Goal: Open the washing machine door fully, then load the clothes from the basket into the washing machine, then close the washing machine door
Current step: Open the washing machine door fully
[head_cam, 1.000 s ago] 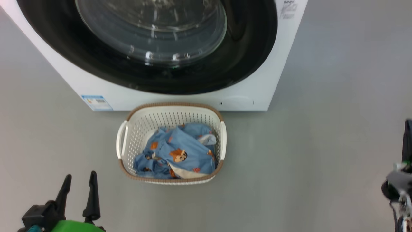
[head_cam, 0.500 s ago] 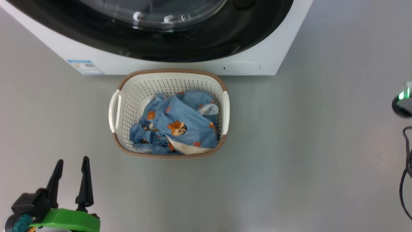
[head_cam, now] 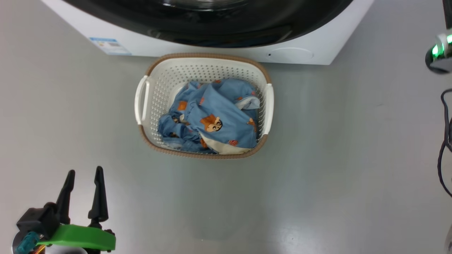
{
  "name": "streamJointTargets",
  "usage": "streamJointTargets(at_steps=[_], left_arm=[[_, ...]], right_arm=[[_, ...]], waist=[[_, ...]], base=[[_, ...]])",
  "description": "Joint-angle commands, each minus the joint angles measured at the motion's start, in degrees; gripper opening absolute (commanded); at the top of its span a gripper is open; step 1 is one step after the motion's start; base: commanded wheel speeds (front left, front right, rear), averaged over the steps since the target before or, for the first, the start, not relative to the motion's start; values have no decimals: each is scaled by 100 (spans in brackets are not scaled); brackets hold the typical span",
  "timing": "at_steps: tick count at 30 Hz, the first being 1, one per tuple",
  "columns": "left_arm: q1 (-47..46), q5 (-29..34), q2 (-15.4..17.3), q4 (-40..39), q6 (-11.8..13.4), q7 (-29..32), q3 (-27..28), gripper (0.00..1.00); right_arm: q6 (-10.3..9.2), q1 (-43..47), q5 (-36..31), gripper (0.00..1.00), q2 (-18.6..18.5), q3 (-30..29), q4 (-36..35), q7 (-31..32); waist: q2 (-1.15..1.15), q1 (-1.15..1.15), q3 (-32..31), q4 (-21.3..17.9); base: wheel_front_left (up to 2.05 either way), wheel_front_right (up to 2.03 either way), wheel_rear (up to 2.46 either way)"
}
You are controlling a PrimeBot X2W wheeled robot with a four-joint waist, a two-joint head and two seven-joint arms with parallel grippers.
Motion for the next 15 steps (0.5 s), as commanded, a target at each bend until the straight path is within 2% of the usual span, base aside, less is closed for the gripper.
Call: streamJointTargets(at_steps=[1, 15], left_arm=[[-49, -47, 147, -131, -18, -52, 194, 100], [-36, -2, 67, 92, -18, -52, 270, 100]], right_arm=[[-5, -181, -40, 0, -16, 137, -142, 60], [-5, -1010, -145, 0, 30, 564, -53, 278]], waist=[[0, 0, 143, 157], [0, 0, 442, 453]], base=[[0, 0, 0], [0, 0, 0]])
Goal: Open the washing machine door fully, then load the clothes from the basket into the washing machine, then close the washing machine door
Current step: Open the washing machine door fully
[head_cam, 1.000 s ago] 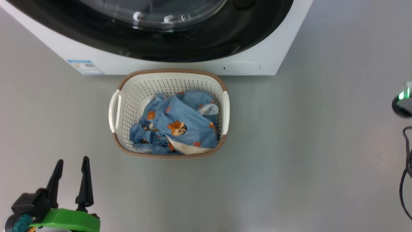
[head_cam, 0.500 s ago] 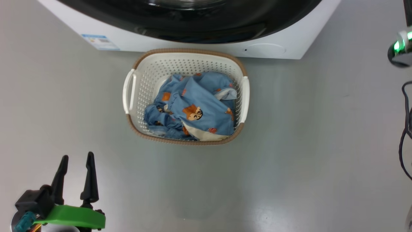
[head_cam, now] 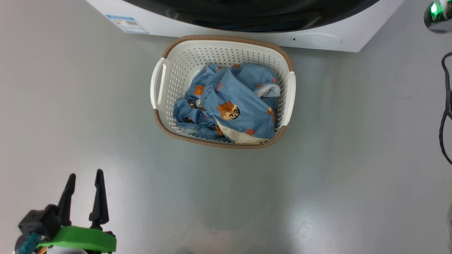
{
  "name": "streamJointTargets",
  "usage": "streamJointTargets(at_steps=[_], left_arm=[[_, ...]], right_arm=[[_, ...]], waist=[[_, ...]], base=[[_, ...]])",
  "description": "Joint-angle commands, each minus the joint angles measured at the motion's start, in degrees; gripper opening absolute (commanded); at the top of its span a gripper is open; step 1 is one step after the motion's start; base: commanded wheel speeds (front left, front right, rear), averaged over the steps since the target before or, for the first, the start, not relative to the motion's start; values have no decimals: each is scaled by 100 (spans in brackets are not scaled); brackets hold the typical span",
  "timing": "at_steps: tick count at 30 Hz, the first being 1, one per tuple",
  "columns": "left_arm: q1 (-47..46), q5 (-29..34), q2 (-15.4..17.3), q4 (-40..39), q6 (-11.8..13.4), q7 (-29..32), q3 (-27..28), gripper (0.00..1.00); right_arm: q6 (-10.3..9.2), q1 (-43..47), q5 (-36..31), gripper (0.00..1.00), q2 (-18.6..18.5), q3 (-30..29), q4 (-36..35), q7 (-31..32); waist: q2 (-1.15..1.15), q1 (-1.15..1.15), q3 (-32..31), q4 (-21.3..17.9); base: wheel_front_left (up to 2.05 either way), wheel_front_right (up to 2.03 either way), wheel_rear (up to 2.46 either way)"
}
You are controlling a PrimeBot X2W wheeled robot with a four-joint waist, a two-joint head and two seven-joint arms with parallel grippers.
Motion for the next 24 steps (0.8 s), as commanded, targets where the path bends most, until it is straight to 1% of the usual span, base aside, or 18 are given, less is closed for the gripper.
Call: streamJointTargets(at_steps=[1, 7, 16, 24], left_arm=[[-17, 39, 131, -32, -18, -52, 206, 100], [60, 59, 148, 207, -18, -52, 177, 100], [159, 18, 193, 215, -18, -52, 206, 100], [129, 19, 181, 149, -18, -52, 278, 100]], right_arm=[[-5, -96, -42, 0, 40, 76, -156, 40], [-5, -175, -34, 0, -48, 157, -46, 157], [-5, -344, -35, 0, -124, 260, 141, 259], [-5, -537, 63, 0, 14, 436, 146, 452]], waist=[[0, 0, 18, 31], [0, 0, -88, 153], [0, 0, -81, 226], [0, 0, 41, 167]], base=[[0, 0, 0], [0, 0, 0], [0, 0, 0], [0, 0, 0]])
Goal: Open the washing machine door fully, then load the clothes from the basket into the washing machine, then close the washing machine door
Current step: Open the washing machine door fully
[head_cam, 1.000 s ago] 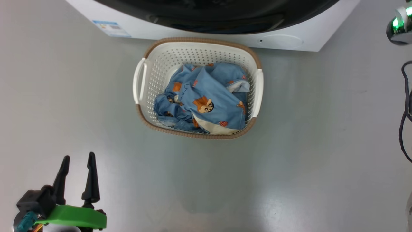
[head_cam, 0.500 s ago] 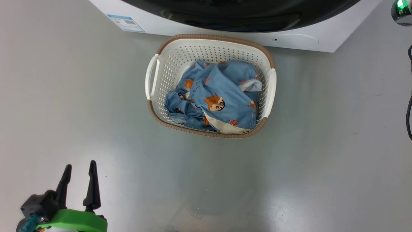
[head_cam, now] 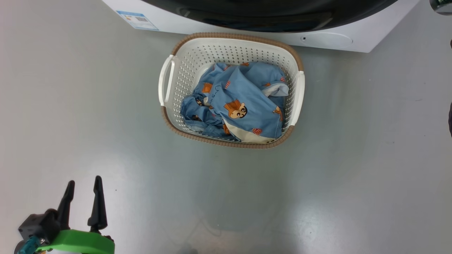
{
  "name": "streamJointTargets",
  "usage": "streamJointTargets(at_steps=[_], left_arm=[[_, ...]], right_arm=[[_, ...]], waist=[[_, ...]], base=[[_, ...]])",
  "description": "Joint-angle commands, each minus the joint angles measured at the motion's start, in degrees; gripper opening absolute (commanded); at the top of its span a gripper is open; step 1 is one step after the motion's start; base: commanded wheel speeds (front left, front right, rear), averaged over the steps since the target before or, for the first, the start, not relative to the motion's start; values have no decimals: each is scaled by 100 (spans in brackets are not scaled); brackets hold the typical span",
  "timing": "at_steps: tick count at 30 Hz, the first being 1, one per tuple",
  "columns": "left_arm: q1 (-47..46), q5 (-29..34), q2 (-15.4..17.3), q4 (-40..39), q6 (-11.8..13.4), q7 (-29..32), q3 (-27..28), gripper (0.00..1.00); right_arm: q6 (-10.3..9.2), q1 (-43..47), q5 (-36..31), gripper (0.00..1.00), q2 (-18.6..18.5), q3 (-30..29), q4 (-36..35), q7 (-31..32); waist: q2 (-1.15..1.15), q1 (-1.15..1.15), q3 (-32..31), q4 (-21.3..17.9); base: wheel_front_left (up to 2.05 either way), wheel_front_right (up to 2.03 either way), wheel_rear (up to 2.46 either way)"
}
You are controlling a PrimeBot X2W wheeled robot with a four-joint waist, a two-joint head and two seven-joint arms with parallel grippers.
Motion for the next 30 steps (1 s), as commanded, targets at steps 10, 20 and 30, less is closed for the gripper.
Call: streamJointTargets(at_steps=[10, 20, 30], left_arm=[[89, 25, 211, -88, -18, -52, 282, 100], [92, 32, 194, -91, -18, -52, 324, 100], [-3, 22, 239, -111, -18, -52, 509, 100]], right_arm=[[-5, -124, 130, 0, 285, 298, -221, 388], [-5, 105, 73, 0, 309, 551, -247, 688], [-5, 499, 43, 0, 416, 886, -436, 989]], waist=[[0, 0, -70, -121], [0, 0, -186, -241], [0, 0, -386, -482]], base=[[0, 0, 0], [0, 0, 0], [0, 0, 0]])
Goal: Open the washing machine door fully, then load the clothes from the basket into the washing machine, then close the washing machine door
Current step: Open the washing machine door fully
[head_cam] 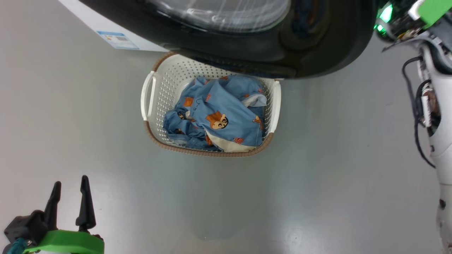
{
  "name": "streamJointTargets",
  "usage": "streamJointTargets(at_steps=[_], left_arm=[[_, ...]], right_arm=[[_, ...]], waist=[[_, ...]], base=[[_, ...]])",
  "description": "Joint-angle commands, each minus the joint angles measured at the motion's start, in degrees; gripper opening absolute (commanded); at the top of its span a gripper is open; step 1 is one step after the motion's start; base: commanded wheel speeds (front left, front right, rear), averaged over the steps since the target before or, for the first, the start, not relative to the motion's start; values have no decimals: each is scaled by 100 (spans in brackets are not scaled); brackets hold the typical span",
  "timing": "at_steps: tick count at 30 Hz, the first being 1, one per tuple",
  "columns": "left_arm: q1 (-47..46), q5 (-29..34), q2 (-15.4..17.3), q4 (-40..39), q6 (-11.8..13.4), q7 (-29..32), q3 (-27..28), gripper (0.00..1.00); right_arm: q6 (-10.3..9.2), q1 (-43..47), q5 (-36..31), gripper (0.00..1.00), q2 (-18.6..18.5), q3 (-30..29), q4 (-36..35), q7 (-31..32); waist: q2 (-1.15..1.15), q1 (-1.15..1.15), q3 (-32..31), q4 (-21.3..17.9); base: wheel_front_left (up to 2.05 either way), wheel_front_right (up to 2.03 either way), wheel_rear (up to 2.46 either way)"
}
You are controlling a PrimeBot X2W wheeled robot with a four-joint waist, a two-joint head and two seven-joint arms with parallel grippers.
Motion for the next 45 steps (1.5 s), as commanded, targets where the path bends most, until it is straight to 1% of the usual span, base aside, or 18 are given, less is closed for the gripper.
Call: streamJointTargets(at_steps=[1, 7, 12, 18, 22, 23, 29, 33, 36, 38, 45], left_arm=[[-16, 19, 184, -109, -18, -52, 246, 100], [-113, 22, 146, -93, -18, -52, 272, 100], [-122, 63, 121, -55, -18, -52, 273, 100], [-33, 109, 90, -25, -18, -52, 301, 100], [51, 138, 75, -13, -18, -52, 324, 100], [51, 138, 75, -13, -18, -52, 324, 100], [179, 146, -21, -1, -18, -52, 369, 100], [170, 129, -53, -23, -18, -52, 166, 100], [141, 76, -71, -86, -18, -52, 63, 100], [137, 33, -71, -145, -18, -52, -50, 100], [95, 5, -80, -276, -18, -52, -397, 100]], right_arm=[[10, 202, -26, 0, 186, 127, -209, 71], [10, 579, -54, 0, 223, 418, -415, 338], [10, 1007, 72, 0, 335, 637, -701, 599], [10, 1673, 246, 0, 596, 951, -1102, 881], [10, 2086, 331, 0, 812, 1200, -1277, 1066], [10, 2086, 331, 0, 812, 1200, -1277, 1066], [10, 2718, 422, 0, 1149, 1677, -1441, 1235], [10, 2983, 435, 0, 1268, 1902, -1381, 1105], [10, 3079, 485, 0, 1313, 2051, -1302, 892], [10, 3096, 596, 0, 1325, 2204, -1265, 656], [10, 2908, 1044, 0, 1329, 3130, -1091, -357]], waist=[[0, 0, -70, -83], [0, 0, -233, -222], [0, 0, -491, -299], [0, 0, -920, -325], [0, 0, -1183, -294], [0, 0, -1183, -294], [0, 0, -1593, -87], [0, 0, -1839, 135], [0, 0, -1985, 293], [0, 0, -2070, 377], [0, 0, -2286, 664]], base=[[0, 0, 0], [0, 0, 0], [0, 0, 0], [0, 0, 0], [0, 0, 0], [0, 0, 0], [0, 0, 0], [0, 0, 0], [0, 0, 0], [0, 0, 0], [0, 0, 0]])
